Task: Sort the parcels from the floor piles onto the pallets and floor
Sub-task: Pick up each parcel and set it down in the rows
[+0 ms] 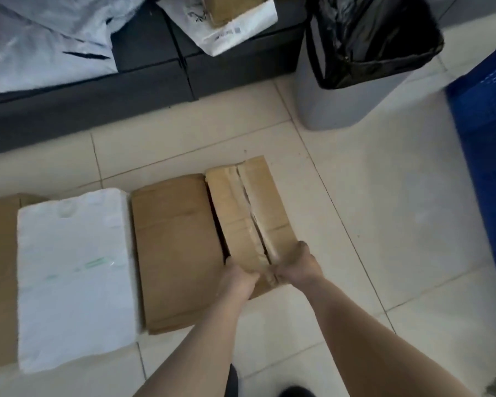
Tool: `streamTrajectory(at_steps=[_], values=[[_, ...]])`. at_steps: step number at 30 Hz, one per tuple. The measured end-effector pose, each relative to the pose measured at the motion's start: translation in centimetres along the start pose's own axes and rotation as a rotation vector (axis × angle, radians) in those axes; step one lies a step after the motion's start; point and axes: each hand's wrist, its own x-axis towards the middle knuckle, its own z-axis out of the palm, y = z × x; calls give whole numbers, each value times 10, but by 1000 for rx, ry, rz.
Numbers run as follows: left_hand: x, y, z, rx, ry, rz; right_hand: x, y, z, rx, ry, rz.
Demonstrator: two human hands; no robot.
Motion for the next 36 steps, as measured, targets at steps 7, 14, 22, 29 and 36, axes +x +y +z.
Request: streamTrajectory(at_steps=[7, 14, 22, 29, 36], values=[[-91, 6, -16, -225, -32, 137, -77, 15, -43, 189, 92, -35], [-333, 54, -129, -204, 189, 302, -307, -40, -125, 429, 93, -158], [-586, 26, -247, -445, 577, 421, -544, -127, -187, 335, -111, -555], [-713, -79, -314, -614, 939, 419, -689, -163, -126, 265, -293, -913], [-812, -248, -346, -712, 1195, 237, -827, -132, 9, 127, -498, -1088]])
